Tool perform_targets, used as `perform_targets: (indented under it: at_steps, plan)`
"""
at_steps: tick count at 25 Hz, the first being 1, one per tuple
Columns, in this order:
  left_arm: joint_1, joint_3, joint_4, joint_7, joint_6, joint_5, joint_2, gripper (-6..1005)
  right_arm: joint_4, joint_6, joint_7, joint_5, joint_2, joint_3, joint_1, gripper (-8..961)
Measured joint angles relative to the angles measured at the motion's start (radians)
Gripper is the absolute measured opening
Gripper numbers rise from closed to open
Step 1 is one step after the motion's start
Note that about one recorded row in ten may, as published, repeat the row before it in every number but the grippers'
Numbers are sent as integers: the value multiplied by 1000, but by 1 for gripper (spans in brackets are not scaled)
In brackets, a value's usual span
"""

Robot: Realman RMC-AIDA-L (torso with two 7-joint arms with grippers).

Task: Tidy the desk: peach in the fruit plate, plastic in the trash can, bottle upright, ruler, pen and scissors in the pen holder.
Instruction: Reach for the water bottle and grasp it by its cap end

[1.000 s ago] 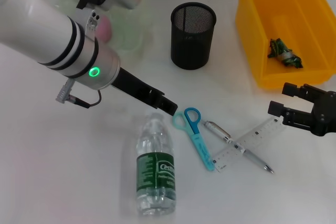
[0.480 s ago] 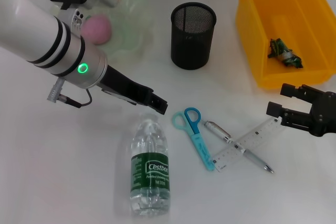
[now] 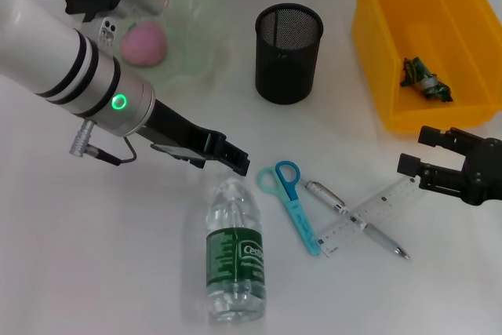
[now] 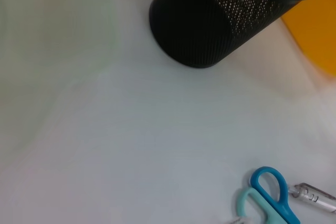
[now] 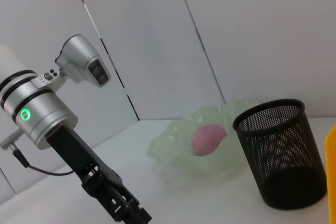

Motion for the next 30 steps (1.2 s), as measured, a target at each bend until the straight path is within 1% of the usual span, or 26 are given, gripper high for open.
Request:
perform_targets:
  at_steps: [10,19,23,30]
  plan:
    - [-5,-5,-22,2,-9,-10,1,771,0,11,0,-18,2,-1,15,822]
    - [-10,1,-47,4,-37,-34,2,769,0,11,-1,-18,2,3,13,821]
    - [-22,-1,-86,4,-45,-45,2,768,0,11,-1,-18,2,2,12,821]
    - [-23,1,-93,5,-55,-64,2,767,0,15,-3,-18,2,-1,11,821]
